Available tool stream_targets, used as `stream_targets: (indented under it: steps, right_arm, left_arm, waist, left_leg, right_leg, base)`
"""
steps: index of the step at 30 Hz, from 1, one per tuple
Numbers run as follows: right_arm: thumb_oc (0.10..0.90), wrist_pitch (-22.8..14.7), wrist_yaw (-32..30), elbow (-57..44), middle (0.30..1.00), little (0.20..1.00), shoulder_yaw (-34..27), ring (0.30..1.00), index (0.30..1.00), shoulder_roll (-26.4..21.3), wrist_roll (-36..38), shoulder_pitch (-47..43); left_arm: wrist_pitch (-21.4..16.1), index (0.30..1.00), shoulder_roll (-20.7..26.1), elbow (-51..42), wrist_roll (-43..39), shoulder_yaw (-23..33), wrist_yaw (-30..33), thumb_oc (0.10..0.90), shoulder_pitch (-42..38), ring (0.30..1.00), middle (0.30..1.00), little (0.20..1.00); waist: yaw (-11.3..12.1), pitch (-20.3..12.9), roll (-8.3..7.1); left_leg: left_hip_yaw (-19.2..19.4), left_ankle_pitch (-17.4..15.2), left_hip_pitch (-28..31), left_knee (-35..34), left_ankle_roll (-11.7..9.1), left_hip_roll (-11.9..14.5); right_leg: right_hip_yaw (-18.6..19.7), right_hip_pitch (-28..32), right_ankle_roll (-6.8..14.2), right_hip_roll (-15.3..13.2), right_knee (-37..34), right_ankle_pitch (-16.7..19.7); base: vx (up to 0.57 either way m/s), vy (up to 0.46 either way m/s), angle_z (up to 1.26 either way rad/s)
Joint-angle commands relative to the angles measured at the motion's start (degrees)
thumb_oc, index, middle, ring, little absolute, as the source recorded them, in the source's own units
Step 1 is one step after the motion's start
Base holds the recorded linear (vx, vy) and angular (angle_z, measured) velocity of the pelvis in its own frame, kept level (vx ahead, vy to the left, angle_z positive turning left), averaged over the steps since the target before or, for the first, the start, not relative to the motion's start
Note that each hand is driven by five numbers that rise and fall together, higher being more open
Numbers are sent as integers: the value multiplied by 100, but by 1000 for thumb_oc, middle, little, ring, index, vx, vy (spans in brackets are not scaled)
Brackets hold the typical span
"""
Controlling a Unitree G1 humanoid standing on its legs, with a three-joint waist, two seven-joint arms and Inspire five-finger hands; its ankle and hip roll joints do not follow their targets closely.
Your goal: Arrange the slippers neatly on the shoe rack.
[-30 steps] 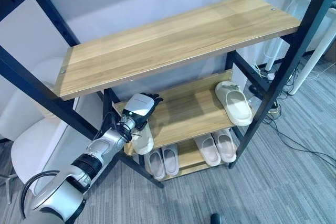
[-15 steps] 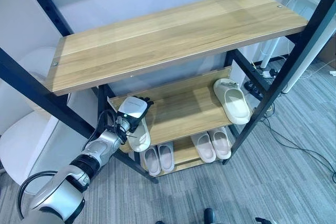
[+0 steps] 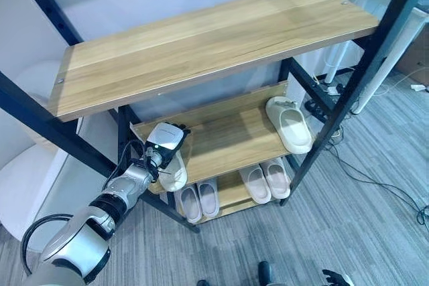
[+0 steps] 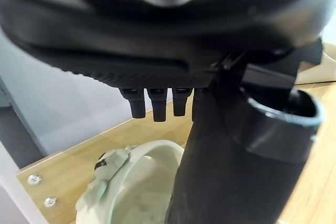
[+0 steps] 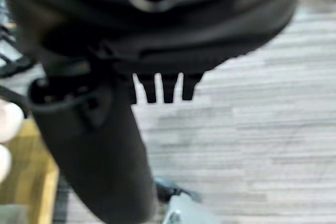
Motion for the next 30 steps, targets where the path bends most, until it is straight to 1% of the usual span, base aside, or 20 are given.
stream_targets:
  steps: [1,5,6,7,8,10,11,14,16,17,18,19,24,30]
  right_arm:
    - [800,-79,-188,133,900,900,127,900,900,0,178,-8]
    - [800,-73,-211,155,900,900,178,900,900,-11,95,7]
    - [800,-65,-210,159,900,900,203,900,900,-21,62,13]
    - [800,-56,-215,161,900,900,220,900,900,-38,29,13]
    - [800,-56,-215,160,900,900,219,900,900,-38,28,14]
    - [800,-5,-207,198,900,900,274,900,900,-21,-68,22]
    - [800,-5,-207,198,900,900,273,900,900,-21,-68,23]
    - [800,20,-206,239,900,900,315,900,900,0,-129,49]
    - [800,23,-204,251,900,900,319,900,900,-26,-156,57]
    - [800,33,-206,261,900,900,332,900,900,-44,-188,44]
    - [800,34,-206,261,900,900,332,900,900,-44,-188,44]
    - [800,38,-207,261,900,900,349,900,900,-55,-210,34]
    - [800,26,-219,242,900,900,396,900,900,-105,-273,-16]
    - [800,0,-223,234,900,900,432,900,900,-121,-354,-23]
  left_arm:
    - [471,900,206,1038,-243,245,410,800,-947,900,900,900]
    - [483,900,110,1369,-341,209,371,800,-981,900,900,900]
    - [491,820,83,1438,-356,182,334,747,-996,820,820,820]
    - [454,648,43,1471,-408,154,266,632,-990,648,648,648]
    - [453,578,41,1474,-410,152,266,585,-992,578,578,578]
    - [328,509,-62,1494,-519,86,130,540,-950,509,509,509]
    - [327,495,-63,1495,-520,84,130,530,-950,495,495,495]
    - [288,507,-203,1497,-514,5,108,538,-923,507,507,507]
    - [265,549,-285,1533,-489,-61,67,566,-904,549,549,549]
    - [227,580,-379,1577,-415,-184,3,587,-888,580,580,580]
    - [227,399,-380,1578,-415,-185,4,466,-888,399,399,399]
    - [213,300,-419,1582,-377,-234,-23,400,-874,300,300,300]
    - [116,300,-621,1506,-156,-490,-49,400,-888,300,300,300]
    - [-36,300,-655,1102,53,-684,106,400,-994,300,300,300]
  waist:
    - [-68,-134,-351]
    - [-97,-150,-340]
    - [-111,-156,-341]
    - [-119,-157,-341]
    - [-117,-157,-340]
    - [-135,-172,-328]
    - [-133,-171,-328]
    - [-152,-172,-330]
    - [-170,-166,-337]
    - [-187,-161,-348]
    - [-185,-161,-348]
    - [-199,-165,-356]
    - [-230,-159,-377]
    - [-257,-131,-368]
  left_leg:
    - [-114,-398,-52,13,-40,-173]
    - [-76,-425,-4,13,-44,-163]
    - [-71,-432,3,13,-44,-160]
    - [-68,-436,6,13,-42,-158]
    - [-67,-437,7,13,-41,-158]
    - [-52,-451,36,13,-38,-159]
    - [-51,-452,39,13,-38,-158]
    - [-43,-462,75,13,-36,-148]
    - [-37,-467,75,13,-37,-145]
    - [-20,-474,70,13,-37,-145]
    - [-19,-474,70,13,-37,-145]
    - [-12,-481,67,13,-37,-145]
    - [19,-497,69,13,-27,-134]
    - [49,-518,105,13,-26,-125]
  right_leg:
    - [-44,91,607,-341,33,-407]
    - [-19,114,609,-335,33,-419]
    - [-11,115,610,-332,33,-420]
    - [-3,118,611,-329,33,-424]
    - [-3,119,611,-328,33,-424]
    - [18,140,608,-320,33,-436]
    - [18,142,608,-320,33,-436]
    - [17,169,609,-325,33,-444]
    - [29,171,615,-319,33,-447]
    - [45,162,619,-315,33,-444]
    - [46,162,619,-315,33,-444]
    - [56,154,622,-314,33,-442]
    - [105,132,614,-301,33,-439]
    - [157,153,607,-288,33,-461]
  base:
    - [26,-8,-3]
    - [27,-12,-7]
    - [20,-11,-13]
    - [14,-8,-10]
    - [11,0,-7]
    - [12,2,-2]
    - [31,1,-2]
    - [0,0,0]
    - [0,0,0]
    - [0,0,0]
    - [0,0,0]
    - [0,0,0]
    - [0,0,0]
    - [2,-10,-1]
